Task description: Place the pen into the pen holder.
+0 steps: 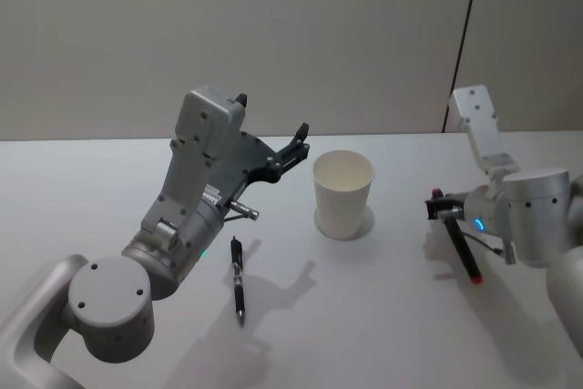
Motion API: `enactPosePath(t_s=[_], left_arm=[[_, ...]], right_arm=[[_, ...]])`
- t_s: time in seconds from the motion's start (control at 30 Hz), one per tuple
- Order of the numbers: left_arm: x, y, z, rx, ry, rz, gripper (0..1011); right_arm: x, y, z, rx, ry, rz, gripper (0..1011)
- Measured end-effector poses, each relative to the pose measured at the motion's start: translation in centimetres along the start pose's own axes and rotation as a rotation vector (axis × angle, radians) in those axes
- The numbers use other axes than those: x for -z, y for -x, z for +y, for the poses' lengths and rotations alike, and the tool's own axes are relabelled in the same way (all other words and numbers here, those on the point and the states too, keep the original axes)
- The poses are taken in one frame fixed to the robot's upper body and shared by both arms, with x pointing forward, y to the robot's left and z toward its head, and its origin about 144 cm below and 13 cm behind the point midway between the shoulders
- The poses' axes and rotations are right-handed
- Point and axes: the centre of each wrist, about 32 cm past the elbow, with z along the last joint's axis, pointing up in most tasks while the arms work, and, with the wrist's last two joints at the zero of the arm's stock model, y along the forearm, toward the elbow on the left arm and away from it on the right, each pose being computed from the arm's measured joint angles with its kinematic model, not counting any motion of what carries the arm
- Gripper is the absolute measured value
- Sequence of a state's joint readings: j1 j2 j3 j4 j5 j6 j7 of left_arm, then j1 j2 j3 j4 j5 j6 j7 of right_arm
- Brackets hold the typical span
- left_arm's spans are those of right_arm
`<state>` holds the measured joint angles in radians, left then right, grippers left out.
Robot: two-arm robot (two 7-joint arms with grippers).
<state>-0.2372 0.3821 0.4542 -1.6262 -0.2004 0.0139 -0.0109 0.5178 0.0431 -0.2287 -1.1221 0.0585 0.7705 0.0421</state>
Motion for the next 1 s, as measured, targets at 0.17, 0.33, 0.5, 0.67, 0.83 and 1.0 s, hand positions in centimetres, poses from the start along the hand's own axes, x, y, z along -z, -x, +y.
enactPosePath(t_s=[0.17,0.33,0.5,0.67,0.83,1.0], left_arm=[[0.0,0.0,0.0,0.000,0.000,0.000,1004],[0.0,0.0,0.0,0.000,0.000,0.000,1004],[0.0,0.0,0.0,0.000,0.000,0.000,1004],[0.0,0.0,0.0,0.000,0.000,0.000,1004],[0.0,0.0,0.0,0.000,0.000,0.000,1004],[0.0,0.0,0.0,0.000,0.000,0.000,1004]], right_arm=[[-0.2,-0.4,-0.7,-0.006,-0.065,-0.004,157],[-0.2,-0.7,-1.4,-0.015,-0.137,-0.008,157],[-0.2,-1.2,-2.2,-0.027,-0.224,-0.013,157],[-0.1,-1.6,-2.8,-0.043,-0.308,-0.017,157],[0.1,-1.9,-3.2,-0.060,-0.389,-0.022,157],[0.3,-2.1,-3.5,-0.078,-0.468,-0.028,157]])
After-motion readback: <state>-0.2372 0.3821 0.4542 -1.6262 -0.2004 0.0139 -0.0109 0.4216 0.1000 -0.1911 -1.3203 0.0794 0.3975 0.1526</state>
